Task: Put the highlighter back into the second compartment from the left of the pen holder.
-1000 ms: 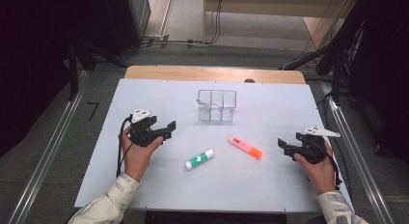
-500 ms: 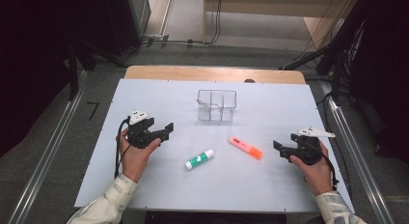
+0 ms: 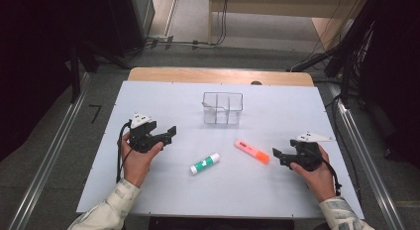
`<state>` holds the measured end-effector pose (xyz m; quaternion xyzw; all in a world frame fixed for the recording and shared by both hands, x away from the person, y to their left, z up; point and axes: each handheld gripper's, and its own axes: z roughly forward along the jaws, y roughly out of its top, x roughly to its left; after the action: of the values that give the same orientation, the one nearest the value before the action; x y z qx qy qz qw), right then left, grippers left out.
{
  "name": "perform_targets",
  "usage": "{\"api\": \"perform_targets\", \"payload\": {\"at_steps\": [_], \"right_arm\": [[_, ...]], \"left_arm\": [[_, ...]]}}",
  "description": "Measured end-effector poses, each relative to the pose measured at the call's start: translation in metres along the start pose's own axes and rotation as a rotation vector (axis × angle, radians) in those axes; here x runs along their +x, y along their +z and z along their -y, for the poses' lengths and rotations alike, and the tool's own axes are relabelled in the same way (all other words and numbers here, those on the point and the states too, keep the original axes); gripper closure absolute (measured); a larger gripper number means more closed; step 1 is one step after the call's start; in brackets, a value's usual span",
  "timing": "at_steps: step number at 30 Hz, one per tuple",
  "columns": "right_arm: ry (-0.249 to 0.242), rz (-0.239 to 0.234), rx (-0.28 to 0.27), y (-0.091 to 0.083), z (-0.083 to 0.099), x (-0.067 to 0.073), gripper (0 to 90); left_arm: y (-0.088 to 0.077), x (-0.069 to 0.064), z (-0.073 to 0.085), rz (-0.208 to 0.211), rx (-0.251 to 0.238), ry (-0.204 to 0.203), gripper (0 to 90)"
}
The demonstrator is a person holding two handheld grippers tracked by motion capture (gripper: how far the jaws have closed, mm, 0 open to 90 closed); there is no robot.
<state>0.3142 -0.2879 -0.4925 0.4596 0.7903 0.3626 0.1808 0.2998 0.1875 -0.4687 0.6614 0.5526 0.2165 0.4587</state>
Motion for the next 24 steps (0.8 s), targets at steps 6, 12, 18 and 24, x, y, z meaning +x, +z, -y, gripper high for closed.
{"api": "perform_targets", "payload": {"at_steps": [6, 12, 18, 24], "right_arm": [[-0.014, -0.013, 0.005, 0.002, 0.0, 0.004, 18.1], [-0.025, -0.031, 0.01, 0.005, 0.0, 0.009, 18.3], [-0.037, -0.052, 0.02, 0.008, -0.001, 0.013, 18.6], [-0.036, -0.068, 0.025, 0.01, -0.001, 0.016, 19.1]], "left_arm": [[0.0, 0.0, 0.0, 0.0, 0.005, -0.001, 20.3], [0.001, 0.0, 0.001, 0.001, 0.007, 0.0, 20.3], [0.002, -0.001, 0.001, 0.003, 0.007, -0.002, 20.4], [0.002, 0.0, 0.002, 0.0, 0.007, -0.003, 20.4]]}}
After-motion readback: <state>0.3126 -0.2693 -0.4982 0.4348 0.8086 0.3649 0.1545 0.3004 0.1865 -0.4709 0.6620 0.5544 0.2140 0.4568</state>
